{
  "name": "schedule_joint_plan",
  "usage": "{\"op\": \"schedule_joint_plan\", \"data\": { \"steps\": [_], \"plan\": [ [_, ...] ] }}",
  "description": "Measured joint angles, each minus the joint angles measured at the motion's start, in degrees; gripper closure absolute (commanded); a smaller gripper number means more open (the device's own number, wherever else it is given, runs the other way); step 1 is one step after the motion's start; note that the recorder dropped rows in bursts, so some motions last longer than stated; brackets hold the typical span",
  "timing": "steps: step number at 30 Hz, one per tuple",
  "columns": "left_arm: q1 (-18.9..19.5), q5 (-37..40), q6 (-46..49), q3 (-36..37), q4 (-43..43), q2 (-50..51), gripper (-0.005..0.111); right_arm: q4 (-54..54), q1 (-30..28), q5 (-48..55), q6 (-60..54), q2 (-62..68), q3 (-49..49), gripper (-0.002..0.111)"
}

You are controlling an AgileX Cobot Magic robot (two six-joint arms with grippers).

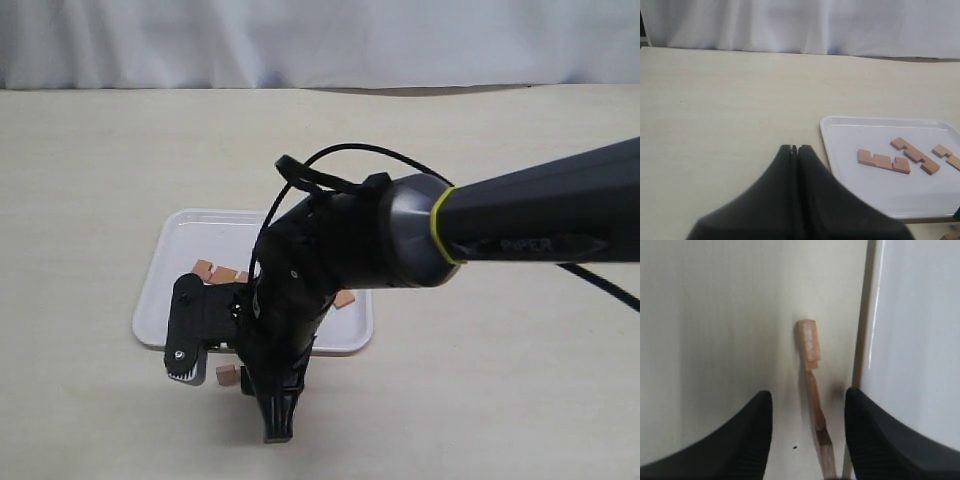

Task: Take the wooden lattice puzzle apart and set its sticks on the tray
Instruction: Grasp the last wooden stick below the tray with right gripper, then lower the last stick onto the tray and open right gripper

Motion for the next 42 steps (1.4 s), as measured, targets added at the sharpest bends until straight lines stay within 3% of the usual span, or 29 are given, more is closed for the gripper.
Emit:
{"op": "schedule_joint_plan", "data": {
  "steps": [3, 7, 26, 31, 38, 42],
  "plan": [
    [0.00, 0.00, 0.00, 0.00, 0.00, 0.00, 0.107, 0.00, 0.00, -0.10, -0.49, 1.10, 0.00, 0.071],
    [0.00, 0.00, 0.00, 0.00, 0.00, 0.00, 0.107, 0.25, 0.00, -0.25, -2.37, 1.38, 0.00, 0.104],
    [0.00, 0.00, 0.00, 0.00, 0.00, 0.00, 0.107, 1.56, -1.09, -8.11, -2.50, -7.05, -0.13, 0.104],
    [0.00, 0.00, 0.00, 0.00, 0.00, 0.00, 0.107, 1.40, -4.82, -17.55, 3.47, -5.38, -0.13, 0.104],
    [0.00, 0.00, 0.00, 0.00, 0.00, 0.00, 0.107, -5.19, -5.38, -17.58, 9.49, -1.17, -0.13, 0.102],
    [0.00, 0.00, 0.00, 0.00, 0.00, 0.00, 0.107, -7.74, -5.38, -16.59, 13.79, -0.69, -0.13, 0.071]
  ]
}}
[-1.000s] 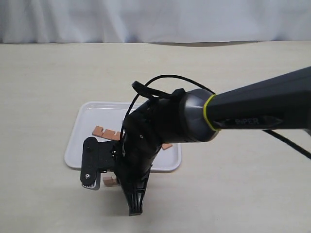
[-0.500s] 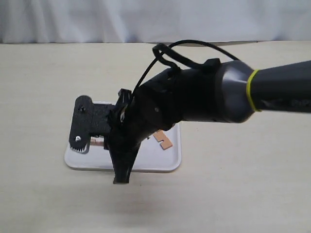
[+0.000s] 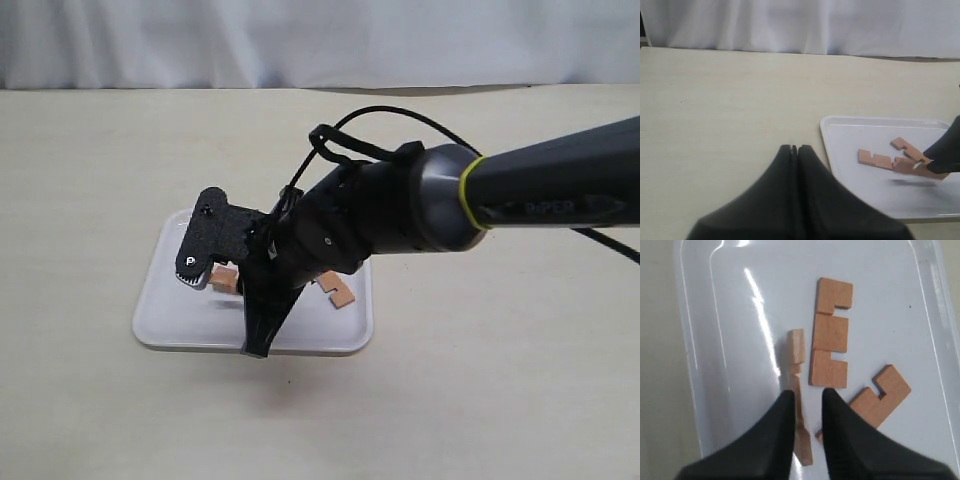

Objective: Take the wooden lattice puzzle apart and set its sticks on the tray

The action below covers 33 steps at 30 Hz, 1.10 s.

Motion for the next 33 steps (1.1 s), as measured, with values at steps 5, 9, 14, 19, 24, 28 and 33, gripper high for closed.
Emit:
{"op": "schedule_joint_plan", "data": {
  "steps": [5, 9, 14, 19, 24, 28, 33],
  "plan": [
    [0.00, 0.00, 0.00, 0.00, 0.00, 0.00, 0.107, -0.78, 0.20, 0.74, 4.56, -0.11, -0.14, 0.037],
    [0.00, 0.00, 0.00, 0.00, 0.00, 0.00, 0.107, -0.63, 1.11, 5.75, 5.61, -2.78, -1.85, 0.038],
    [0.00, 0.00, 0.00, 0.00, 0.00, 0.00, 0.107, -0.63, 1.61, 14.45, 11.62, -8.68, -3.44, 0.072],
    [0.00, 0.00, 0.00, 0.00, 0.00, 0.00, 0.107, -0.52, 1.61, 23.59, 17.59, -10.74, -3.30, 0.104],
    [0.00, 0.00, 0.00, 0.00, 0.00, 0.00, 0.107, 3.41, -1.02, 26.20, 19.04, -10.97, -0.73, 0.104],
    [0.00, 0.00, 0.00, 0.00, 0.00, 0.00, 0.107, 5.60, -6.72, 26.47, 20.06, -13.18, 2.66, 0.104],
    [0.00, 0.00, 0.00, 0.00, 0.00, 0.00, 0.107, 6.32, -18.01, 24.81, 21.39, -19.86, 9.20, 0.104]
  ]
}}
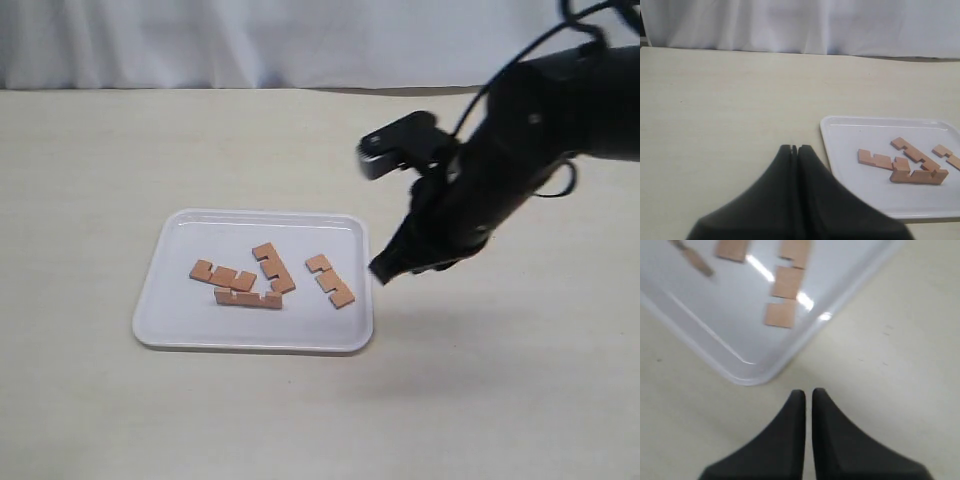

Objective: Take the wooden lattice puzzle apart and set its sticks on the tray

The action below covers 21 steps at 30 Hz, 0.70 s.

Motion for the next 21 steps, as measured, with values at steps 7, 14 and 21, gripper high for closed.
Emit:
{"op": "schedule_joint_plan", "data": {
  "steps": [7, 14, 21],
  "plan": [
    [0.00, 0.00, 0.00, 0.00, 0.00, 0.00, 0.107, 0.00, -18.32, -8.30, 1.78, -14.87, 10.97, 0.104],
    [0.00, 0.00, 0.00, 0.00, 0.00, 0.00, 0.107, 0.00, -24.71, -20.74, 4.76, -30.93, 19.96, 0.104],
    [0.00, 0.00, 0.00, 0.00, 0.00, 0.00, 0.107, 0.00, -25.00, -32.62, 7.41, -45.91, 28.25, 0.104]
  ]
}}
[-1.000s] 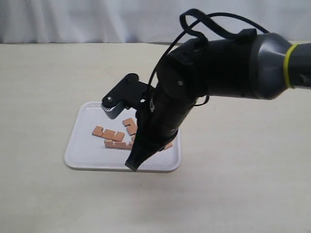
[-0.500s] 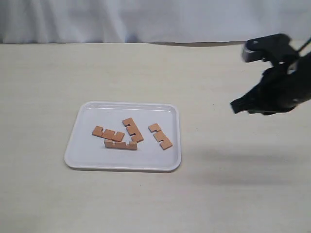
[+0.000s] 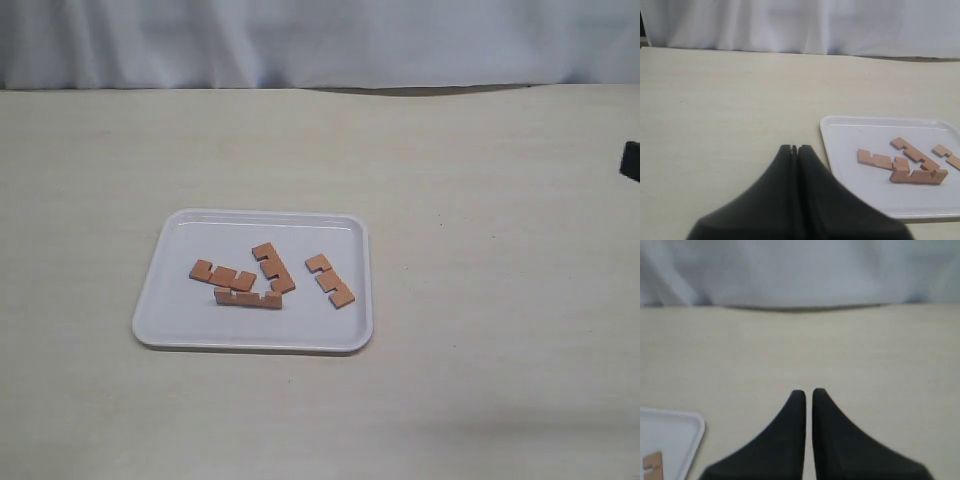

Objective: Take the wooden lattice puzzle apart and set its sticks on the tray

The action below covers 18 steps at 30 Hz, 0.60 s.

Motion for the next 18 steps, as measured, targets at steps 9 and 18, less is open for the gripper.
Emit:
{"op": "schedule_joint_plan", "data": {
  "steps": [9, 18],
  "plan": [
    [0.00, 0.00, 0.00, 0.00, 0.00, 0.00, 0.107, 1.68, 0.00, -7.59, 2.47, -25.17, 8.89, 0.104],
    [0.00, 0.00, 0.00, 0.00, 0.00, 0.00, 0.107, 1.95, 0.00, -9.65, 2.87, -47.97, 14.95, 0.104]
  ]
}}
